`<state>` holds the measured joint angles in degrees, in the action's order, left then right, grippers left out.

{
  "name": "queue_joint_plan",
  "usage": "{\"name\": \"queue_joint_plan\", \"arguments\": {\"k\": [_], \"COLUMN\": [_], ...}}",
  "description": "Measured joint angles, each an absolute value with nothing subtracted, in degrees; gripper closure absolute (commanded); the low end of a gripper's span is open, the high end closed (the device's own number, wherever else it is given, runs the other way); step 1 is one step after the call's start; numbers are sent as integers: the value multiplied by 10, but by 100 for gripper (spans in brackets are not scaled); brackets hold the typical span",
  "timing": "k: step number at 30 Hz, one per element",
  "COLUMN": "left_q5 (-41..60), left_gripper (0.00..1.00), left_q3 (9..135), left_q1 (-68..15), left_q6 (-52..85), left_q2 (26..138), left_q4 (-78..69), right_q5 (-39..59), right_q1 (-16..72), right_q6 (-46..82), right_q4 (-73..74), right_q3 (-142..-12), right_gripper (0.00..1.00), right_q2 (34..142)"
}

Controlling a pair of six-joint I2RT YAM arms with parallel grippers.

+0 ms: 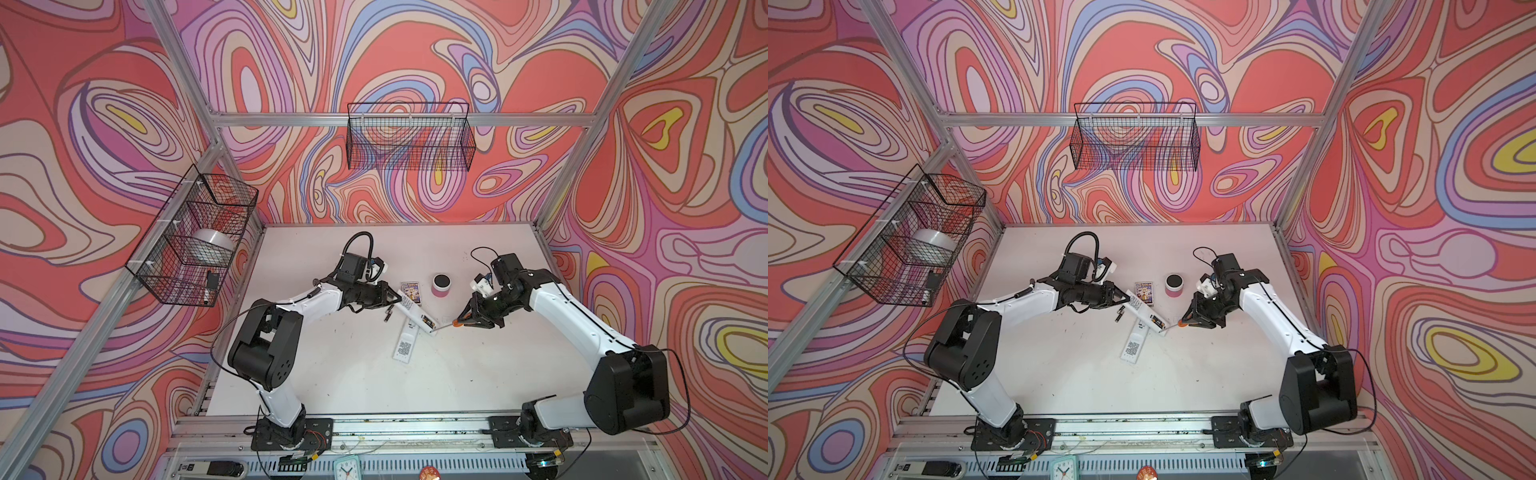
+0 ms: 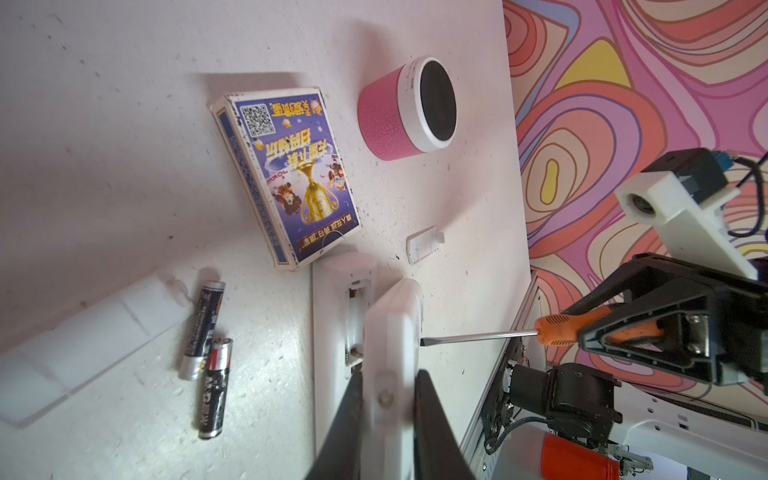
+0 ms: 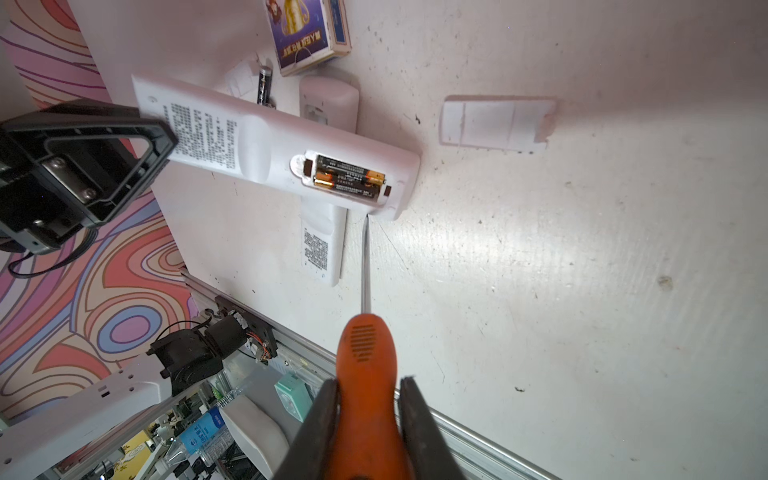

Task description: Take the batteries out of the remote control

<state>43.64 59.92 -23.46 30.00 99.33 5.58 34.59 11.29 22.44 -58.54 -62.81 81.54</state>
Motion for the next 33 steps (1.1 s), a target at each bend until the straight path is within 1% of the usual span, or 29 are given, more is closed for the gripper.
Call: {"name": "queue_joint_plan", "arguments": {"k": [7, 16, 25, 33], "left_q5": [437, 440, 442, 440], "left_gripper": [100, 100, 100, 100], "left_q3": [599, 602, 607, 607], "left_q1": [-232, -229, -229, -225], "left_q6": [300, 300, 300, 301], "left_q2": [993, 1000, 1003, 1003], "left_q4": [56, 56, 58, 61], "right_q5": [348, 340, 334, 349], "right_q1": [111, 100, 90, 85], "right_q6": [219, 210, 202, 201], "right_q4": [-587, -590, -581, -566], "right_q3": [-632, -668, -668, -660], "right_gripper": [93, 93, 93, 93], "right_q2": [831, 830, 839, 848]}}
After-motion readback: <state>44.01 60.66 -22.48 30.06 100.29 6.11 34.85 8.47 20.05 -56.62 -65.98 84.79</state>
